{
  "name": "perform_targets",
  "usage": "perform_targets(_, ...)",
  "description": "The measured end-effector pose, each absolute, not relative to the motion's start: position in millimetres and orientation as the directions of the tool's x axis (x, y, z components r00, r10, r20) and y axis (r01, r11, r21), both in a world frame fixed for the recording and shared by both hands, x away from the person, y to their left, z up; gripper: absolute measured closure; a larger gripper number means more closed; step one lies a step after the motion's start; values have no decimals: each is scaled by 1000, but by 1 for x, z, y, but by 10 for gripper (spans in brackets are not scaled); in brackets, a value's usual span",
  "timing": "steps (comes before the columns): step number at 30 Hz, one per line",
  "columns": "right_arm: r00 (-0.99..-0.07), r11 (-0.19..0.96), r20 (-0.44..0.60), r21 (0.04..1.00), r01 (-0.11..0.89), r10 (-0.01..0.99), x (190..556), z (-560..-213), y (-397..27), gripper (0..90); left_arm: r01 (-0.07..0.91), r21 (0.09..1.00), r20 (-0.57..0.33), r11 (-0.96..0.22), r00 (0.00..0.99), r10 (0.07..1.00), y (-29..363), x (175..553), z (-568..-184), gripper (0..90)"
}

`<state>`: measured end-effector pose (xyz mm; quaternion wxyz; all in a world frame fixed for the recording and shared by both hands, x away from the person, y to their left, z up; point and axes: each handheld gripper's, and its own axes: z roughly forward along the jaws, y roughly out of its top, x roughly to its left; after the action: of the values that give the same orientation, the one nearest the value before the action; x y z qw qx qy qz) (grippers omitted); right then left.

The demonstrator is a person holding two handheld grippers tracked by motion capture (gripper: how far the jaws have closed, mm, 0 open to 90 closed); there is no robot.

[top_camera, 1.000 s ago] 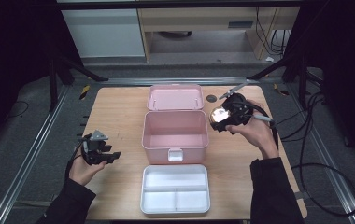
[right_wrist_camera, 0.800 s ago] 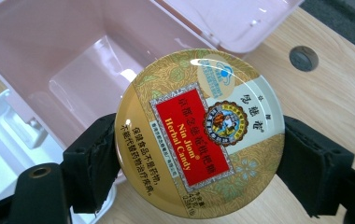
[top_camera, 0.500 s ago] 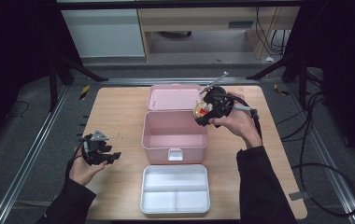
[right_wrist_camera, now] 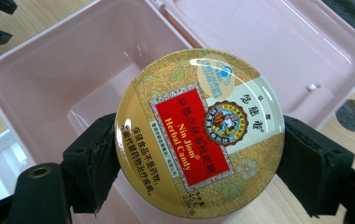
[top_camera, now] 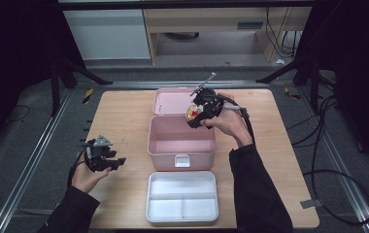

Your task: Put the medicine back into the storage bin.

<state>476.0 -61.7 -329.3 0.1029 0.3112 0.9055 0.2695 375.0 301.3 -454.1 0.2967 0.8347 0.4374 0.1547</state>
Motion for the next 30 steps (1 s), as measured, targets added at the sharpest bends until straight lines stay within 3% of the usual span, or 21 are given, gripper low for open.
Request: perform_targets(30, -858, 730, 13, 521, 444, 513, 496, -367, 21, 204, 627, 638, 3, -447, 579, 816, 300, 374, -451, 488)
